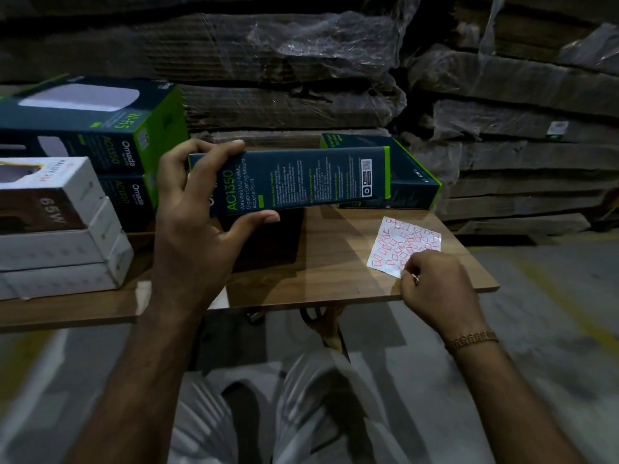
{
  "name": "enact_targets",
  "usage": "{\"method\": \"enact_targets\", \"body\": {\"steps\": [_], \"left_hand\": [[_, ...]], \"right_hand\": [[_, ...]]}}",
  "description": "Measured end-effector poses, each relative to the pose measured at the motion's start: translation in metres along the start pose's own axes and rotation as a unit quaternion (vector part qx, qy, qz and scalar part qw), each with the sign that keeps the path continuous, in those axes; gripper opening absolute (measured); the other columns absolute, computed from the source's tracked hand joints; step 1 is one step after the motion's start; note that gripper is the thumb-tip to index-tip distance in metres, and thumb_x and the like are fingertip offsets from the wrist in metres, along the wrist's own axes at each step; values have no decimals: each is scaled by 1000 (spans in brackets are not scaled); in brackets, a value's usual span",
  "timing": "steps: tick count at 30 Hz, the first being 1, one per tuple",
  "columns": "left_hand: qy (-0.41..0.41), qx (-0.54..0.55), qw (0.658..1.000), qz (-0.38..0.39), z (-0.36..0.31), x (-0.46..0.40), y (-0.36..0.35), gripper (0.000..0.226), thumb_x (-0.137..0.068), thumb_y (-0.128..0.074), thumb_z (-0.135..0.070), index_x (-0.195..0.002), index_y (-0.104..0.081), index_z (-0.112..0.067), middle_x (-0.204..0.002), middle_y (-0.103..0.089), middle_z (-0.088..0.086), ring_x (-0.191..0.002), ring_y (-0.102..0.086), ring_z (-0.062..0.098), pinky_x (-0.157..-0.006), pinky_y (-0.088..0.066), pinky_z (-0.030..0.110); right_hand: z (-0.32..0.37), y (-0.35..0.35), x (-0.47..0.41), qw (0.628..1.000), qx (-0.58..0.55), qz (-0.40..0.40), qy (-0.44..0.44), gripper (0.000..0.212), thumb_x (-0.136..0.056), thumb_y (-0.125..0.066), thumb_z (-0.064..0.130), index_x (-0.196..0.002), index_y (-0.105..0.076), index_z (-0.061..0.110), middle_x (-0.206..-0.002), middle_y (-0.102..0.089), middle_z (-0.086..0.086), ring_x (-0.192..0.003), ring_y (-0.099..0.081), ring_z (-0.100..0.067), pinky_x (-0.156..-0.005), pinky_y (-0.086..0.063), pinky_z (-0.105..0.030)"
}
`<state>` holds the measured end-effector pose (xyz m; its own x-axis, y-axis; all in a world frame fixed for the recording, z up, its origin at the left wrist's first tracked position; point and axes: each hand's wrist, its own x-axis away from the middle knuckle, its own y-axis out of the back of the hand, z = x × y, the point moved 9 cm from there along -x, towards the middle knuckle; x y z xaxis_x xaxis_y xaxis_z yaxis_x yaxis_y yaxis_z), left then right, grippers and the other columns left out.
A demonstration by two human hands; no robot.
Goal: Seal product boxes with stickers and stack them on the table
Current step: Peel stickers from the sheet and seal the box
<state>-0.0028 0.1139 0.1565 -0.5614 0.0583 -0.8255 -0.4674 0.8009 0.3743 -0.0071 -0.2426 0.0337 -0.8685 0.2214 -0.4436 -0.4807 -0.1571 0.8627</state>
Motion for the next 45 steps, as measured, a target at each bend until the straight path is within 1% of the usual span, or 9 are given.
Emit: {"method": "enact_targets", "body": {"steps": [8,14,20,25,27,34,38,42,45], "left_hand": [[5,6,1000,-9,-1,-1,1,78,-84,-89,-34,-150,-56,-8,-145,-43,22,-136,-42,13,-116,-43,21],[5,6,1000,-10,0,-1,2,78,-84,-90,-33,-149,-56,-8,-145,-43,22,-135,-42,11,-115,-43,19],[7,9,1000,-8,0,-1,0,79,-83,-90,-34,-150,-56,-9,-146,-42,21,-137,-44,13,-115,-47,26],[8,12,1000,-6,1,-2,0,79,-84,-89,-35,-150,-55,-10,-147,-42,21,-138,-46,18,-114,-49,29],[7,12,1000,-8,0,-1,0,78,-84,-89,-35,-150,-55,-9,-146,-42,22,-137,-45,13,-115,-47,25],[3,13,1000,-13,-2,0,2,78,-84,-87,-37,-149,-56,-9,-146,-43,21,-134,-40,6,-116,-42,18],[7,17,1000,-12,0,0,1,78,-83,-89,-33,-149,-56,-8,-146,-43,22,-135,-43,11,-115,-41,16],[4,17,1000,-12,-1,0,1,78,-83,-90,-33,-149,-56,-7,-146,-43,22,-135,-44,12,-115,-42,16],[0,14,1000,-12,-1,1,1,78,-83,-88,-35,-149,-56,-7,-146,-43,22,-135,-43,11,-115,-42,16]], "right_hand": [[-12,-6,-5,998,-52,1,-22,17,-93,-68,14,-76,-62,13,-78,-60,-6,-73,-56,-25,-66,-49,-40],[-39,-10,-10,986,-144,44,-74,19,-99,-68,21,-81,-68,16,-80,-67,1,-78,-62,-16,-70,-52,-38],[-50,-9,-6,968,-207,96,-107,21,-104,-66,29,-87,-70,18,-84,-70,2,-83,-63,-15,-66,-44,-32],[-54,-4,-4,961,-221,61,-152,17,-101,-68,24,-87,-70,16,-86,-68,6,-81,-62,-11,-61,-43,-28],[-57,-2,-3,957,-228,43,-173,14,-100,-67,21,-88,-69,16,-88,-67,8,-82,-62,-8,-61,-43,-27],[-59,-5,-4,948,-258,77,-170,13,-102,-66,21,-91,-69,15,-97,-70,-2,-88,-64,-15,-67,-48,-33],[-59,-5,-6,941,-271,96,-177,15,-104,-64,22,-95,-70,12,-101,-69,-4,-92,-65,-21,-69,-53,-38],[-67,-7,-3,930,-293,79,-206,14,-100,-65,19,-91,-70,9,-89,-75,-6,-89,-72,-26,-83,-61,-56],[-70,-7,-1,923,-307,68,-222,10,-98,-65,12,-91,-68,5,-84,-76,-8,-84,-75,-29,-83,-62,-55]]}}
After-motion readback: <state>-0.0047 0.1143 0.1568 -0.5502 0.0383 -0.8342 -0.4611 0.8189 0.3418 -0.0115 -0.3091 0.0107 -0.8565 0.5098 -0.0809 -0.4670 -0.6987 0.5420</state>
